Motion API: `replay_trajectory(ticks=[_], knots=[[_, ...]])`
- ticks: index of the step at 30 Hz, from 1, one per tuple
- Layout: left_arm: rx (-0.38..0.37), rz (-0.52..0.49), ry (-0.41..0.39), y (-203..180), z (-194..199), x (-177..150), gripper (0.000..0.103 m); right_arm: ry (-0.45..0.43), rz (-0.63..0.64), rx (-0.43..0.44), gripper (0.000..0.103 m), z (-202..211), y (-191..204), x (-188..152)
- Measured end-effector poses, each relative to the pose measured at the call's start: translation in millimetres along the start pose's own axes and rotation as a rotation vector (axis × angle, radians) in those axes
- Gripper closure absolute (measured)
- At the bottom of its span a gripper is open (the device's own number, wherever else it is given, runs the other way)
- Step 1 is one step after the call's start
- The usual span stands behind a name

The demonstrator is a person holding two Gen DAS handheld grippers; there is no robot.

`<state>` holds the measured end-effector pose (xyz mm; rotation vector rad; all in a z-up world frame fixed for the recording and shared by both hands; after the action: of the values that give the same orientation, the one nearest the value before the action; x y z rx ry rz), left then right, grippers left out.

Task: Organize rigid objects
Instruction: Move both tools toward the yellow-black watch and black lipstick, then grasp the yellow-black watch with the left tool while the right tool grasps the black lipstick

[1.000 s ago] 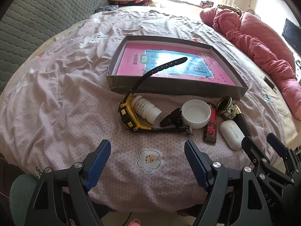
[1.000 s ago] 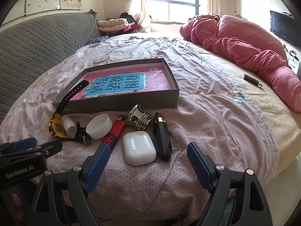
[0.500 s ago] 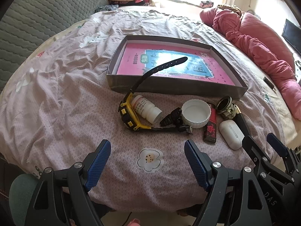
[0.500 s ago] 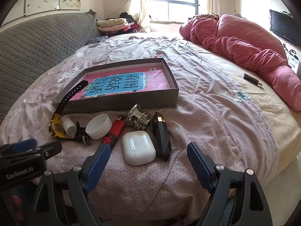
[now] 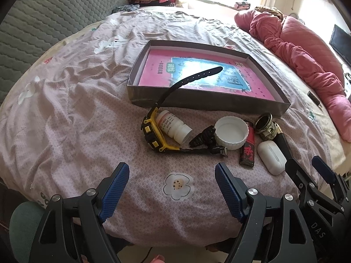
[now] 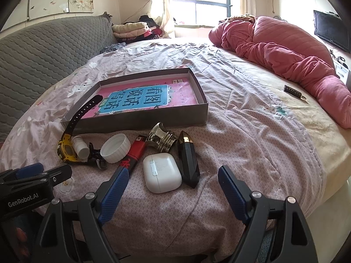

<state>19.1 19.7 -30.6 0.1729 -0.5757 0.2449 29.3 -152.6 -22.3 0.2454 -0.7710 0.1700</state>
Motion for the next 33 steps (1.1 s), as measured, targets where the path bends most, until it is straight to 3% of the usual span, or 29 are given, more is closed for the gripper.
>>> replay_trajectory(ticks=[21, 25, 33], knots=[[-0.013, 0.068, 0.036, 26, -14, 8, 0.022, -0.018, -0.027, -0.003, 0.02, 4, -7, 3], [0.033, 0.058, 0.031, 29, -17, 11, 0.022, -0.017, -0.041, -0.003, 0.02, 3, -11, 3], [-0.072, 0.154, 0.114, 40, -35, 21, 0.022, -0.018, -0.059, -0.01, 0.02, 1, -17, 4]])
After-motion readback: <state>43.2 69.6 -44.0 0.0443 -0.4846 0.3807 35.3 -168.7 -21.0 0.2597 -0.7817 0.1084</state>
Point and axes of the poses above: each gripper's, at about its wrist camera, not at the fingertips, and z roughly against the way its jaws point, y to its left, x to its top, the point moved 4 cm from there along -z, roughly the way its jaws point, and after that the axes turned 13 degrees about x, right-handed, at the moved point
